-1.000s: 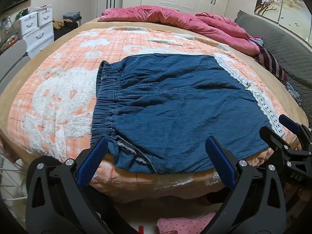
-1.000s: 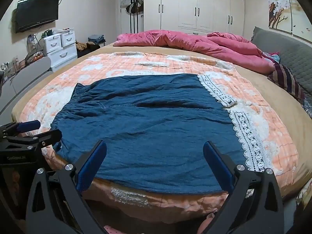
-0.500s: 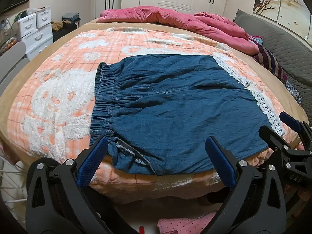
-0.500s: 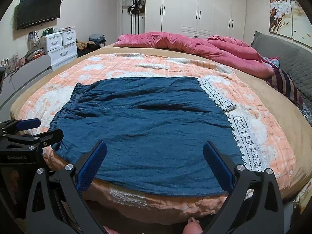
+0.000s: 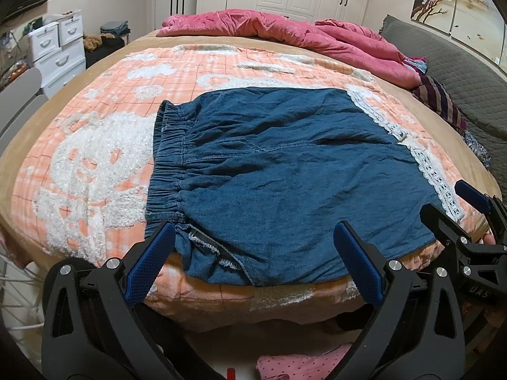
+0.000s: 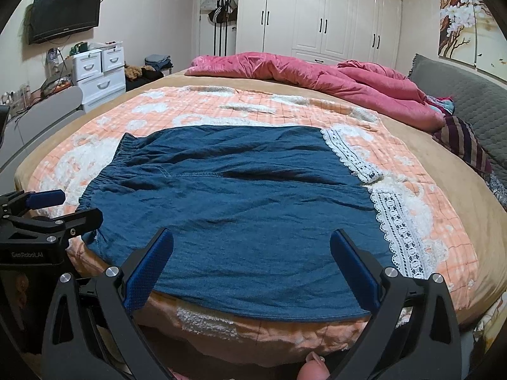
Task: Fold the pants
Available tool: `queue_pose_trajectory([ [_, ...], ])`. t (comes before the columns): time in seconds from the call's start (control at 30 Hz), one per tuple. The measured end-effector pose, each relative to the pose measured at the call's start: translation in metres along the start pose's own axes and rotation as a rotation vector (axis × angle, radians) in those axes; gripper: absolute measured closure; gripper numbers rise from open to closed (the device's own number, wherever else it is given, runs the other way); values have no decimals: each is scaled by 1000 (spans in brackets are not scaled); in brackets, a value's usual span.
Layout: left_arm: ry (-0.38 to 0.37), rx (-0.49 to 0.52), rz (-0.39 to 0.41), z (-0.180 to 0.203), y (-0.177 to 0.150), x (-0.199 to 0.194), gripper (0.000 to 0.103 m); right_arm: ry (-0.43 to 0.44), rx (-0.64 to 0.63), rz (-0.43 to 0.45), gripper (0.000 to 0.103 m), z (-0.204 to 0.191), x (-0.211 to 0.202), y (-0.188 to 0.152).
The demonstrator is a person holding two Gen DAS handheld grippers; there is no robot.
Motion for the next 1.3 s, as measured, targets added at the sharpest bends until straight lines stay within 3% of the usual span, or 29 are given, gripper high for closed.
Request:
queue_pose_trajectory([
  [0.93, -14, 8, -7, -1, 5, 15, 9, 23, -8, -31, 4, -2, 21, 4],
  [1.3, -26, -31, -17, -44, 34, 35, 9, 110, -76, -106, 4, -19, 64, 29],
])
Point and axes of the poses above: each gripper's, at about its wrist camera, not at the fingertips, and x roughly the way its jaws point, z to its right, y to its top, the point moved 4 cm from there along x, roughly the way its jaws point, and after that the axes turned 9 degrees about x, right-handed, at the moved point
